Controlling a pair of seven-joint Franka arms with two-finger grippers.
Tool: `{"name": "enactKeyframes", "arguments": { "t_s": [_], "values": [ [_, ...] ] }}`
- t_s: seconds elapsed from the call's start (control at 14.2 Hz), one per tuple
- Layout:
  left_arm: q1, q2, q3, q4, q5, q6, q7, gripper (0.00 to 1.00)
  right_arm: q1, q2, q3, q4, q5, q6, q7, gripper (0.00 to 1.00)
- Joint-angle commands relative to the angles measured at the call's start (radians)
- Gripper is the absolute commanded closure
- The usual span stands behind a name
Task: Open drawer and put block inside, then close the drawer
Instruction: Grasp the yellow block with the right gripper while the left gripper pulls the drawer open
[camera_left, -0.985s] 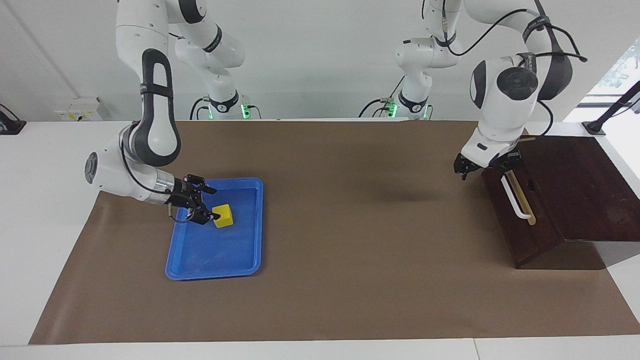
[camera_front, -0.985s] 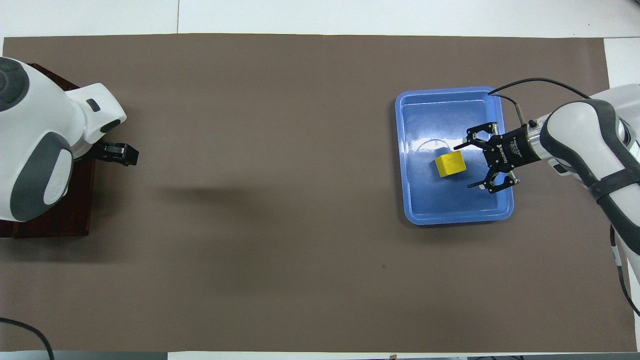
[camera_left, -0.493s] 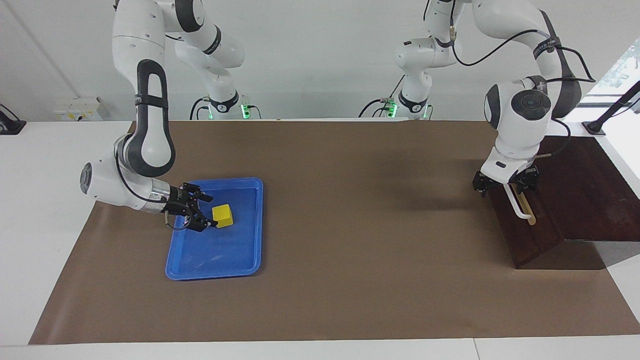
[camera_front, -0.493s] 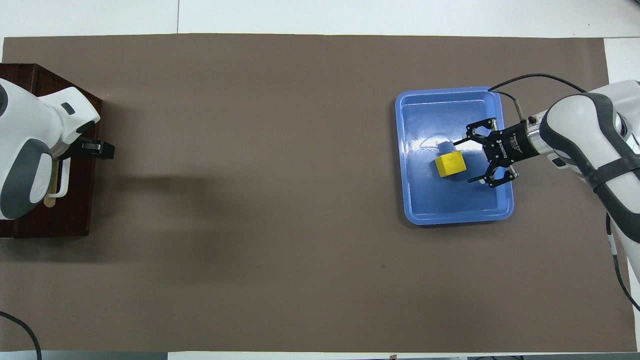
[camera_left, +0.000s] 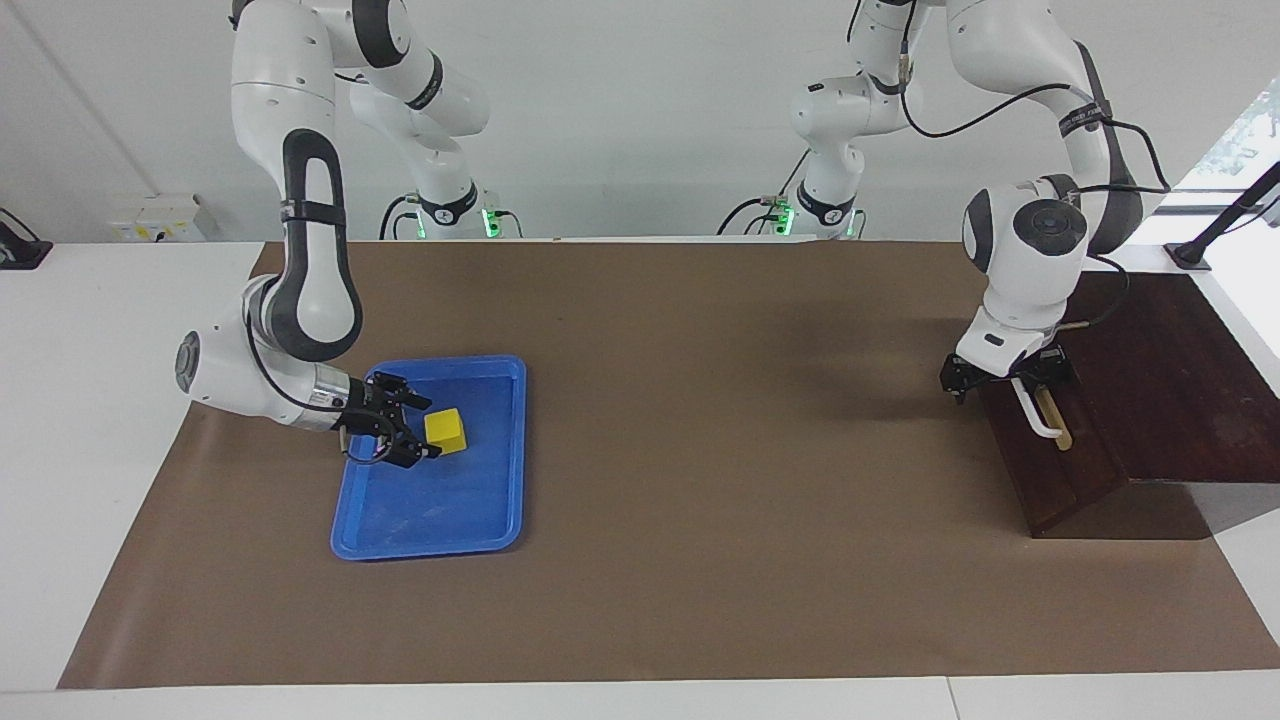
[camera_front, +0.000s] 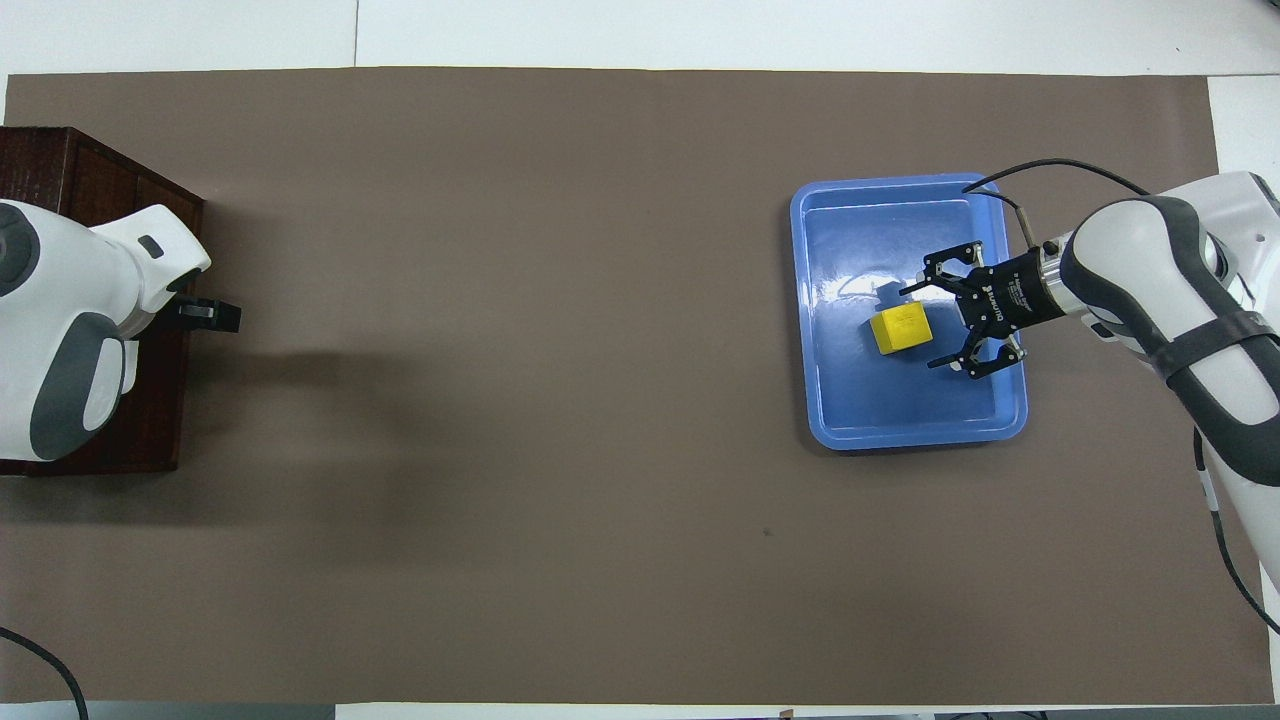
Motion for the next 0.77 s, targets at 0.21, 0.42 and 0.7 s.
{"name": "enactKeyframes", "arguments": {
  "t_s": [0.21,0.42,0.7],
  "values": [
    [-0.158,0.005,-0.012,0.004,-0.006,0.013,-0.222,0.0,0.0,-0.008,0.002,-0.019,0.031,0.021,-0.033,0.29],
    [-0.25,0.005,-0.01,0.022,-0.112,-0.003,-0.285,0.0,0.0,-0.008,0.003,-0.019,0.031,0.02,-0.045,0.97],
    [-0.27,0.003,-0.009,0.028,-0.115,-0.053,-0.281,0.0,0.002,-0.007,0.003,-0.01,0.031,0.021,-0.047,1.0]
  ]
}}
